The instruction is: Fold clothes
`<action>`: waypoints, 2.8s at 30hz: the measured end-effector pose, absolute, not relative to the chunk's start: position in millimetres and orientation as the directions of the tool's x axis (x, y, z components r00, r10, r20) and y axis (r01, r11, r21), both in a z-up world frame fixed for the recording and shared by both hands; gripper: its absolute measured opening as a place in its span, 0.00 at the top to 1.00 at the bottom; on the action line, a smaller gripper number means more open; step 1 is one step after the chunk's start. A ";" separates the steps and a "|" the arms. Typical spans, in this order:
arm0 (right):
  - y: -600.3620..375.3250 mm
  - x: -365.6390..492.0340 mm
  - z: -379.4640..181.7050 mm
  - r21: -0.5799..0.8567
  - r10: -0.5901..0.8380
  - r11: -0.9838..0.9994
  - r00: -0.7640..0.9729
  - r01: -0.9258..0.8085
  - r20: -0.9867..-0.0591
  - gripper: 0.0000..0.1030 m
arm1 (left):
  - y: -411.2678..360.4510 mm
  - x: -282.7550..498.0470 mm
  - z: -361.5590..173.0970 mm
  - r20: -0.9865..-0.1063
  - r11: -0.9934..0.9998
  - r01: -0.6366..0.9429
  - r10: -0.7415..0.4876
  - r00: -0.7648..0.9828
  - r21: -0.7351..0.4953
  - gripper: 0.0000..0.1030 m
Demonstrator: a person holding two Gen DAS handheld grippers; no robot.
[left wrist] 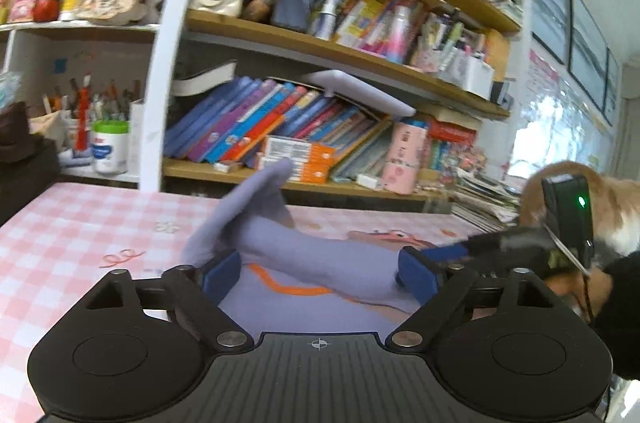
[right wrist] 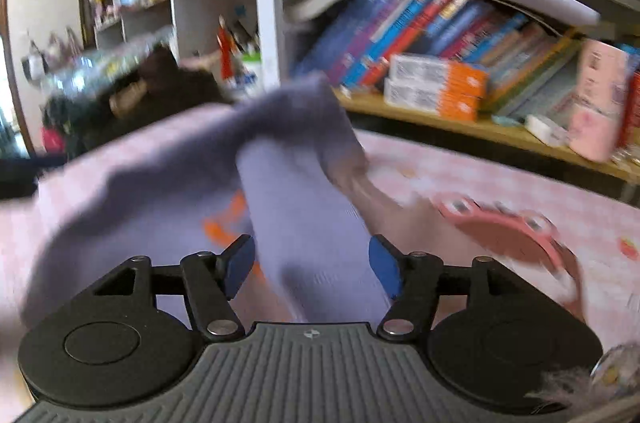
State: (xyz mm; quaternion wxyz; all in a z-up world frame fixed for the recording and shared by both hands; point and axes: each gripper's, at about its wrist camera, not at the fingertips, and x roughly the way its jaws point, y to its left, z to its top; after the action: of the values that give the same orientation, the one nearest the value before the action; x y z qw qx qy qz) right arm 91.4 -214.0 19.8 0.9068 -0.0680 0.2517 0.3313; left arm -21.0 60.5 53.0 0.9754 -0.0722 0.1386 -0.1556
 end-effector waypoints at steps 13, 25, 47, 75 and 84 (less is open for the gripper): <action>-257.6 59.6 8.1 -0.090 0.480 0.810 0.744 -0.579 -0.465 0.36 | -14.2 2.7 55.1 -0.383 0.937 0.349 -0.314 0.869 0.022 0.02; -315.9 102.4 15.5 0.001 0.344 0.923 0.823 -0.385 -0.452 0.39 | -102.4 53.4 32.3 -0.495 0.891 0.412 -0.274 0.825 0.192 0.02; -325.7 113.9 -6.2 0.170 0.444 0.893 0.760 -0.416 -0.474 0.90 | -125.4 92.2 0.0 -0.509 0.895 0.292 -0.088 0.856 0.336 0.02; -313.9 115.4 25.1 -0.002 0.377 0.911 0.837 -0.412 -0.397 0.96 | 123.6 55.1 102.1 -0.204 0.956 -0.222 0.261 0.944 0.193 0.90; -274.4 197.9 47.4 -0.288 0.150 0.914 0.898 -0.285 -0.414 0.96 | 237.0 90.8 86.1 -0.282 0.876 -0.422 0.476 0.833 0.233 0.95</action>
State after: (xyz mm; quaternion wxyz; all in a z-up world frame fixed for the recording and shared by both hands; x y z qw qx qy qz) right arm 197.9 -274.4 47.4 0.9586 -0.1733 0.1952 0.1136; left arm 90.8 237.0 86.1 0.9539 0.0806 0.1679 0.2352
